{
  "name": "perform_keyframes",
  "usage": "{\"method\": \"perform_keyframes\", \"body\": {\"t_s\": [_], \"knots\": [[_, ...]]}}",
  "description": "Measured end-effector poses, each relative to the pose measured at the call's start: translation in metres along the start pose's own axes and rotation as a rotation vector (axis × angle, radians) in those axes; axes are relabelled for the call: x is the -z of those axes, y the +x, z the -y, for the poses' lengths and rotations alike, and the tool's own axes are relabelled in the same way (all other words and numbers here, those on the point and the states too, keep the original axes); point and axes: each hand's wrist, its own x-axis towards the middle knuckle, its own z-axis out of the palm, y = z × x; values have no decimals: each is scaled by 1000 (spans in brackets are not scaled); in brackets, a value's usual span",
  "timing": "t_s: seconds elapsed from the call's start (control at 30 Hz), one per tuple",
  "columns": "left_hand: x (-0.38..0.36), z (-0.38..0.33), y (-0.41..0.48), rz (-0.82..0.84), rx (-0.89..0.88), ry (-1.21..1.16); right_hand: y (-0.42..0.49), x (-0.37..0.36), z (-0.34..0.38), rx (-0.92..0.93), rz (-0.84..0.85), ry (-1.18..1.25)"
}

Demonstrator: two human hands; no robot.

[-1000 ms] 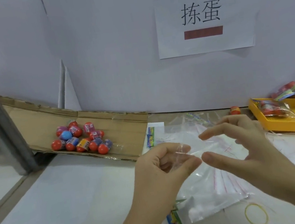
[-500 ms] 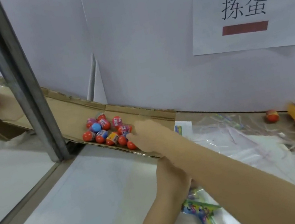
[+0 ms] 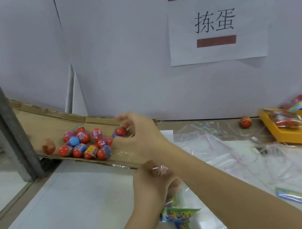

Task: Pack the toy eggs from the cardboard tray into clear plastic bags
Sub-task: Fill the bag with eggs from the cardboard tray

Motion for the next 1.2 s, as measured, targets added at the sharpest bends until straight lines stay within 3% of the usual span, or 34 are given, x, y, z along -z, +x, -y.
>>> {"method": "perform_keyframes", "body": {"t_s": [0.13,0.4,0.57,0.77,0.93,1.07,1.2], "knots": [[-2,-18,-16,24,-53,-143,-46,75,16,46,-241,358],[-8,-42,-39,66,-150,-183,-102,145,11,-36,-222,722],[-8,-42,-39,76,-214,-124,-105,150,17,-31,-59,409],[-11,-37,-42,106,-318,-56,-107,145,20,40,-29,-250],[-11,-35,-43,126,-349,-85,-107,152,19,57,50,-539],[-12,-35,-45,169,-362,-101,-107,155,19,52,4,-405],[-14,-37,-46,189,-391,-131,-105,156,24,44,-100,32]]}}
